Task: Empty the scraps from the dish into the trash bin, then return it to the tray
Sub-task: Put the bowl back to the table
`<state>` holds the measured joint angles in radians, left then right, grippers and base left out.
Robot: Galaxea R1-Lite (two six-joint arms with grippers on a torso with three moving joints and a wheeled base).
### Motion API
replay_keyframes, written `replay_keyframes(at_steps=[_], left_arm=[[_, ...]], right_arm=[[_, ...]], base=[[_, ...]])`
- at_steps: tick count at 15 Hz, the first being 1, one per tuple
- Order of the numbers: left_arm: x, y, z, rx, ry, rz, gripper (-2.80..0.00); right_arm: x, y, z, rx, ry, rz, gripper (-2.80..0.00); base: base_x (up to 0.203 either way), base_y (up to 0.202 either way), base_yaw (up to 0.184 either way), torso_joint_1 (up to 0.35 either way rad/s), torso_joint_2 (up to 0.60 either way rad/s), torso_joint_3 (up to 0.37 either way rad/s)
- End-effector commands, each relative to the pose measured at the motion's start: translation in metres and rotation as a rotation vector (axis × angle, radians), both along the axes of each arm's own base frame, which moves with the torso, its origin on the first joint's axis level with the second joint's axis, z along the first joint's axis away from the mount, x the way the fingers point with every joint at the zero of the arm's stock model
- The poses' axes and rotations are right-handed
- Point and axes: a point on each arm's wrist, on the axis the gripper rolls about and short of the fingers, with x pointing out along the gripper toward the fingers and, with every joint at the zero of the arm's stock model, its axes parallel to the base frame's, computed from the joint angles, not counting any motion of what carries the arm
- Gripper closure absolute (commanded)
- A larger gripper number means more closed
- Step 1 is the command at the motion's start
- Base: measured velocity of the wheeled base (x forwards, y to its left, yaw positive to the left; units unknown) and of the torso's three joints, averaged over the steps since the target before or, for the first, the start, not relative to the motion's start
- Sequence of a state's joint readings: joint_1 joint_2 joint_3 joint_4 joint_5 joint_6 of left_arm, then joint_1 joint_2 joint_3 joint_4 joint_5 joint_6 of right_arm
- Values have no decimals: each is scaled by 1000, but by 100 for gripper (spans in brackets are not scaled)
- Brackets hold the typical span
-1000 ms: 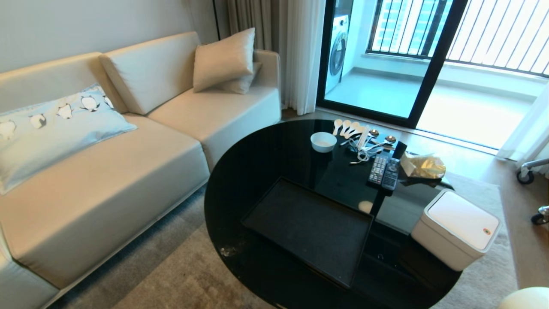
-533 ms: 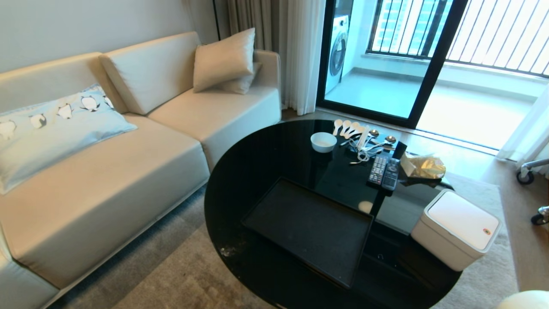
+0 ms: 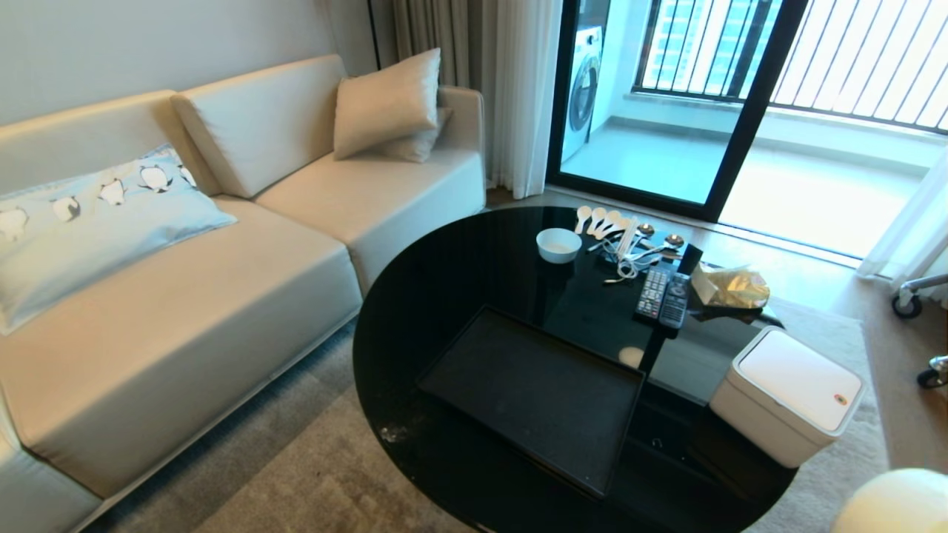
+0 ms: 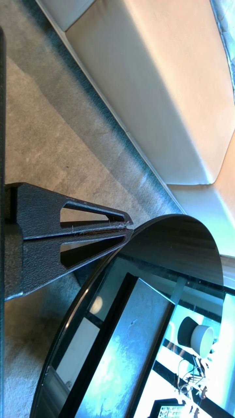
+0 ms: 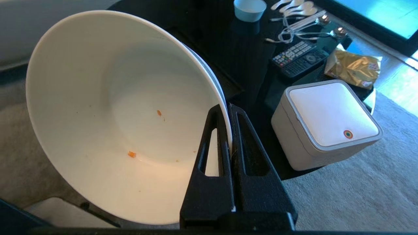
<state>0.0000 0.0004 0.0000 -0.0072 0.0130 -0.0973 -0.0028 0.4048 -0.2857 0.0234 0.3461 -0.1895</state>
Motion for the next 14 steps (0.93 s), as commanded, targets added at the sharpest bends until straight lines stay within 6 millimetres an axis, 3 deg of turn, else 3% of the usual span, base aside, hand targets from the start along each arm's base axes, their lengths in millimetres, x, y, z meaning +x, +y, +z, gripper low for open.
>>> replay_keyframes(at_steps=[1,3,5,10,14], left_arm=[[0,0,0,-1,-1,1,0],[0,0,0,-1,-1,1,0],[0,0,0,-1,-1,1,0],[0,0,0,-1,-1,1,0],[0,0,0,-1,-1,1,0]], right_arm=[[57,1,17,-82,207,72,0],[99,8,26,-163,272,171,0],[141,30,30,-244,324,290,0],[222,129,2,-345,453,474,0],[265,211,-39,-266,617,313,0]], base=[[0,0,0,0,0,0],[0,0,0,0,0,0],[0,0,0,0,0,0],[0,0,0,0,0,0],[0,0,0,0,0,0]])
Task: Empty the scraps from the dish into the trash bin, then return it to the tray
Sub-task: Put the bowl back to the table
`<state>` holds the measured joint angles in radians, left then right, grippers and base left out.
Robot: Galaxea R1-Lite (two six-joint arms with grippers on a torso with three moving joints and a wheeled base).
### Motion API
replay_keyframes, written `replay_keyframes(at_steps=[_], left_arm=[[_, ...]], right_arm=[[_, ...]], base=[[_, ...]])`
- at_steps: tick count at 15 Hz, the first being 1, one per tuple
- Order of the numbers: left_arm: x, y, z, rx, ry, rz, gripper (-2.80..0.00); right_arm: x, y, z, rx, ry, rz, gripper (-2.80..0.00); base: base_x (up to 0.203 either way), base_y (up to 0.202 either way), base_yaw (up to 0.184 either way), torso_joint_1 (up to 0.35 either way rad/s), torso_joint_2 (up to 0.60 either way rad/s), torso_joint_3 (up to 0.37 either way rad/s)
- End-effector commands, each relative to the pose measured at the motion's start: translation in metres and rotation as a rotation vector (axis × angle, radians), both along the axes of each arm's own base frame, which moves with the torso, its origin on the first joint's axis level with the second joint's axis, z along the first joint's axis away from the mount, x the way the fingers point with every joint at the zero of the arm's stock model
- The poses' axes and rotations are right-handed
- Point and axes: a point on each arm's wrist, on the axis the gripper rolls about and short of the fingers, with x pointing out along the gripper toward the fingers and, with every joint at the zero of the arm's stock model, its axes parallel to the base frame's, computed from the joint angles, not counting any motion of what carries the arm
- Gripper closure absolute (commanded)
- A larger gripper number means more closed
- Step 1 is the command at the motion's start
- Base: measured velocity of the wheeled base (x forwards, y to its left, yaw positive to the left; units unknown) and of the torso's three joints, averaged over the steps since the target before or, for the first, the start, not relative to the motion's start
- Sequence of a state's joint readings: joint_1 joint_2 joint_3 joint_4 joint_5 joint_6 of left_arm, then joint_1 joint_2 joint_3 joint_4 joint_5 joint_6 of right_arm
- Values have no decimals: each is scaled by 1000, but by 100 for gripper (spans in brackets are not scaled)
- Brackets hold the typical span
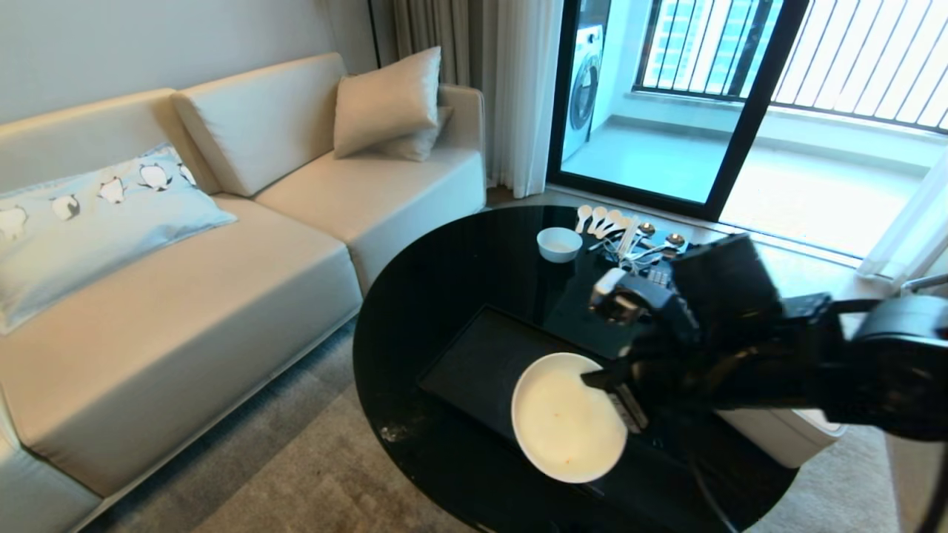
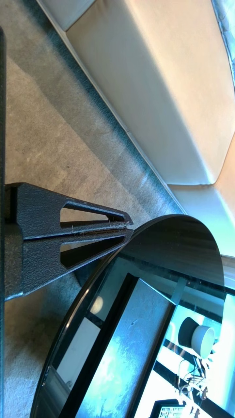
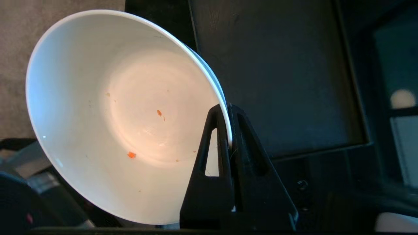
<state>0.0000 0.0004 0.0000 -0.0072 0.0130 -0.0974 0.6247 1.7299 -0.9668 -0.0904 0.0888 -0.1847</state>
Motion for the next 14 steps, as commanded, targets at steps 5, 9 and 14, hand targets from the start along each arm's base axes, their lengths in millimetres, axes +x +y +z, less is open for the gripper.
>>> replay_keyframes(at_steps=[5,9,14], left_arm=[[0,0,0,-1,-1,1,0],[0,0,0,-1,-1,1,0],[0,0,0,-1,-1,1,0]], right_arm=[[66,88,-88,27,325,-415,0],[94,106,-93,106,423,-639,0],[142,79,-116,142,420,-817,0]], base=[[0,0,0,0,0,0],[0,0,0,0,0,0],[0,0,0,0,0,0]])
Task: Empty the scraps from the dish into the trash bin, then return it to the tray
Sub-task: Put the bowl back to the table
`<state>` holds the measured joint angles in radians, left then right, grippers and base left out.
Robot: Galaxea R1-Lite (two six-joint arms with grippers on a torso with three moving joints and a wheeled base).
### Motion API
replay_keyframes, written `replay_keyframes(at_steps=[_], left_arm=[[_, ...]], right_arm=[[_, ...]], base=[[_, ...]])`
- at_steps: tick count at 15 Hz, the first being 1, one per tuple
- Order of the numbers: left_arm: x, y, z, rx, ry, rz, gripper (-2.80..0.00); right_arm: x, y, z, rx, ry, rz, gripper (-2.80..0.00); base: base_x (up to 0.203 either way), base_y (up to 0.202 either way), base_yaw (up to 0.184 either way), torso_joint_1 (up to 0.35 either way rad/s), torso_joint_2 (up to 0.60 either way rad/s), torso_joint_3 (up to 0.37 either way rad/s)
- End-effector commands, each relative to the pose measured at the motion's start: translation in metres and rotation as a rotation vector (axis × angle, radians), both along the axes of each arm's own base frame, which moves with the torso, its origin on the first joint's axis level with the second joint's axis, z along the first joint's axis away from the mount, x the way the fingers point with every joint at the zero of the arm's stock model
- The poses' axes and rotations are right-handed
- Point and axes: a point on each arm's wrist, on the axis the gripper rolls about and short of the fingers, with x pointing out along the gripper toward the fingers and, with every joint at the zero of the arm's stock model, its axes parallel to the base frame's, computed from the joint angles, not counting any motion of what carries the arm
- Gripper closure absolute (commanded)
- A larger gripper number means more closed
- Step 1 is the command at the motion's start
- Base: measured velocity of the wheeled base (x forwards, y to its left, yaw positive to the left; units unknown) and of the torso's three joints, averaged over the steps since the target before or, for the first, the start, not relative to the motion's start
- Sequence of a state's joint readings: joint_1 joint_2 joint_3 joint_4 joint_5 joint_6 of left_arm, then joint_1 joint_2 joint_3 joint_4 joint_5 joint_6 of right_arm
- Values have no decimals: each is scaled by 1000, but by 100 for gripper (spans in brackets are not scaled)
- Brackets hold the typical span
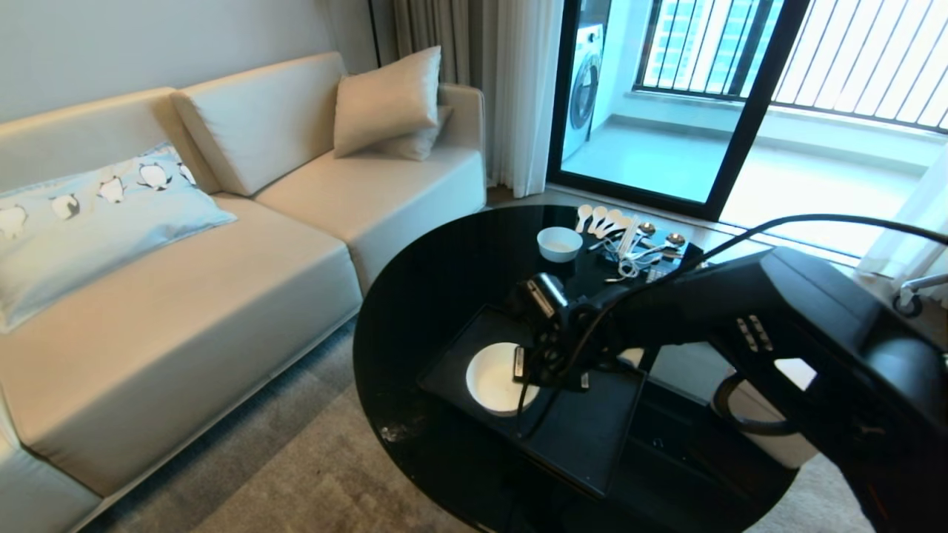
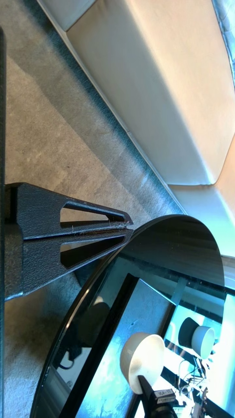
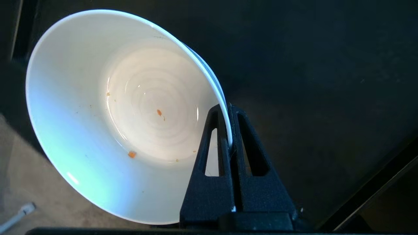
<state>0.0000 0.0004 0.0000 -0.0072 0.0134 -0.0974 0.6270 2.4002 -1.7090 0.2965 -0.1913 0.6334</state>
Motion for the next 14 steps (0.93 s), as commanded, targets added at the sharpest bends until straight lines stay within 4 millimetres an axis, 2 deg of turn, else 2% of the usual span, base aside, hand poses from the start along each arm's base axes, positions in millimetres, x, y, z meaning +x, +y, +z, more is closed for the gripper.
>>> replay_keyframes(at_steps=[1,10,14], left_arm=[[0,0,0,-1,-1,0,0],[0,0,0,-1,-1,0,0],[0,0,0,-1,-1,0,0]], right_arm=[[20,-12,-14,5,-7,-51,0],[47,-49,-36,-14,2,-155,0],[47,-52,-37,-19,9,-161,0]], base=[[0,0,0,0,0,0],[0,0,0,0,0,0],[0,0,0,0,0,0]])
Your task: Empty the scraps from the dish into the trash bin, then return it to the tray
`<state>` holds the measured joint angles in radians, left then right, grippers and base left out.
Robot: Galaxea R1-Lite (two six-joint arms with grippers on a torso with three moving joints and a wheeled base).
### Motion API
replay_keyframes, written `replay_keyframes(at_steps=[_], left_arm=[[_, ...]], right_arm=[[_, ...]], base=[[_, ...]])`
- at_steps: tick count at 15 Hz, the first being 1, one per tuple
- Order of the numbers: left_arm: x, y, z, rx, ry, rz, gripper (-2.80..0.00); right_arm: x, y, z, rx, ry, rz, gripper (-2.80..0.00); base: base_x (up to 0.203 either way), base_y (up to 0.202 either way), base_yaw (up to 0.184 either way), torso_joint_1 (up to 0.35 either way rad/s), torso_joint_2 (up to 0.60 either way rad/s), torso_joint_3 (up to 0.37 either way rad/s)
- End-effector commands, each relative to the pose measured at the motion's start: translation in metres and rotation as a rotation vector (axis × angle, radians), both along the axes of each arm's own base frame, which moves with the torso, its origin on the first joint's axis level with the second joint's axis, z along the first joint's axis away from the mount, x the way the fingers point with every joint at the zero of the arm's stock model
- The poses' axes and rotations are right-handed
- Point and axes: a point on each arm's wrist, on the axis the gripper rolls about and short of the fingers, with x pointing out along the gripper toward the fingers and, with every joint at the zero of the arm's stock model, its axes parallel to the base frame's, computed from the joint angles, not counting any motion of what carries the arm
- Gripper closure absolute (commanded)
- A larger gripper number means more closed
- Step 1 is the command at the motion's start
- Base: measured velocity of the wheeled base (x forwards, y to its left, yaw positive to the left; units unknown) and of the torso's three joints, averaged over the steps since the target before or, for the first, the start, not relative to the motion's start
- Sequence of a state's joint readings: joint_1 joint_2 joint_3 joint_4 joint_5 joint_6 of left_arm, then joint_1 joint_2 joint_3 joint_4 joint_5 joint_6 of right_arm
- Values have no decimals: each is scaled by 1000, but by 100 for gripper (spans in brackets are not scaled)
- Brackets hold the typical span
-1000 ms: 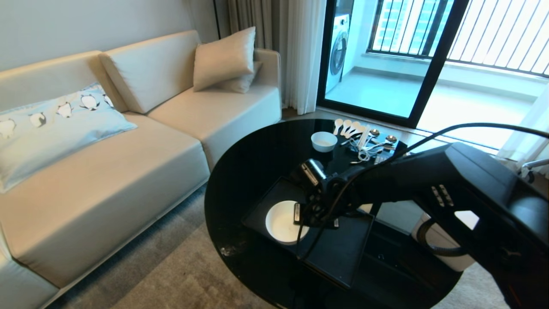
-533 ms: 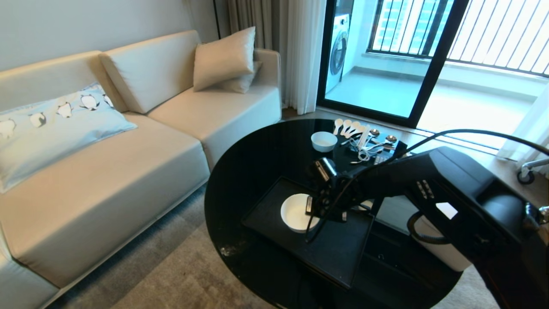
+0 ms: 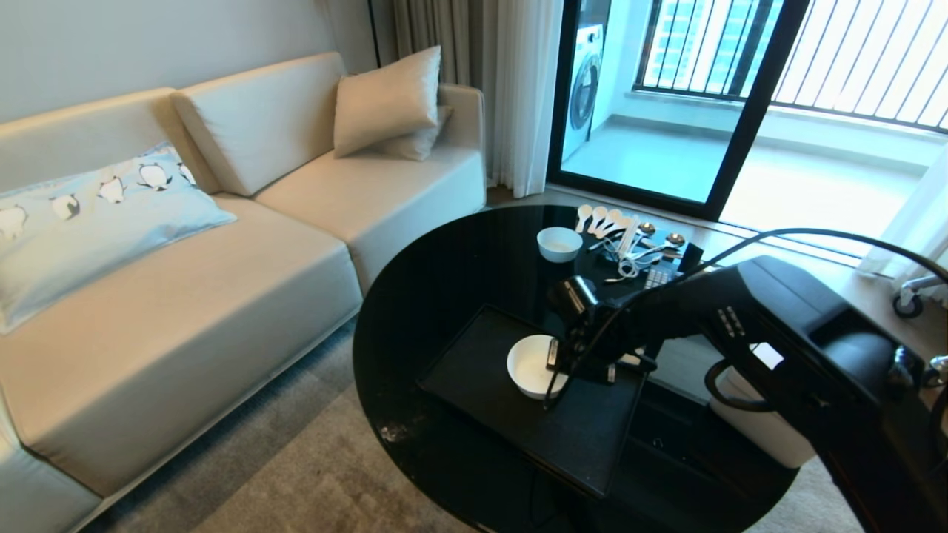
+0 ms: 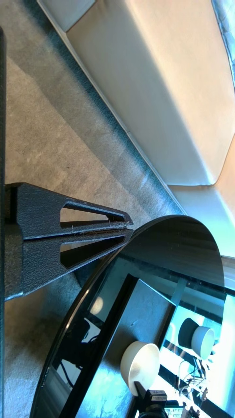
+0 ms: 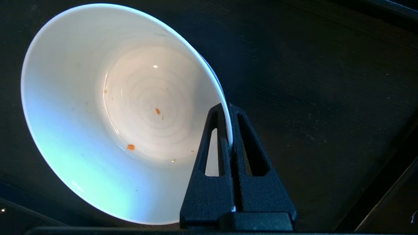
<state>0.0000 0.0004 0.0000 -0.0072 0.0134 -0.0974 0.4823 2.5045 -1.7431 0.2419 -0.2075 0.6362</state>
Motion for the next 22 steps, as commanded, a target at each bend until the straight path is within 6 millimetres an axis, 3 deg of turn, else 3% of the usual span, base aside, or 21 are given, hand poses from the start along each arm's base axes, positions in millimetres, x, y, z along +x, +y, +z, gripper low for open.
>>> replay_keyframes(at_steps=[1,5,8,13,19,20,22], left_arm=[[0,0,0,-1,-1,0,0],[0,0,0,-1,-1,0,0],[0,0,0,-1,-1,0,0],[0,0,0,-1,-1,0,0],[0,0,0,-1,-1,0,0],[0,0,0,-1,-1,0,0],[0,0,0,-1,-1,0,0]], right_arm=[[-1,-2,0,-2,6,-6,-280],[-1,-2,6,4,-7,-8,-280],[-2,-3,27,7,-57,-24,-280],[-17,-11,97,55,-189,-20,-280],[-73,-40,180,6,-419,129,-280],[-82,-46,187,-16,-464,158,0],[-101,-60,195,-73,-556,212,0]], base=[[0,0,0,0,0,0],[0,0,0,0,0,0],[0,0,0,0,0,0],[0,0,0,0,0,0],[0,0,0,0,0,0],[0,0,0,0,0,0],[0,0,0,0,0,0]])
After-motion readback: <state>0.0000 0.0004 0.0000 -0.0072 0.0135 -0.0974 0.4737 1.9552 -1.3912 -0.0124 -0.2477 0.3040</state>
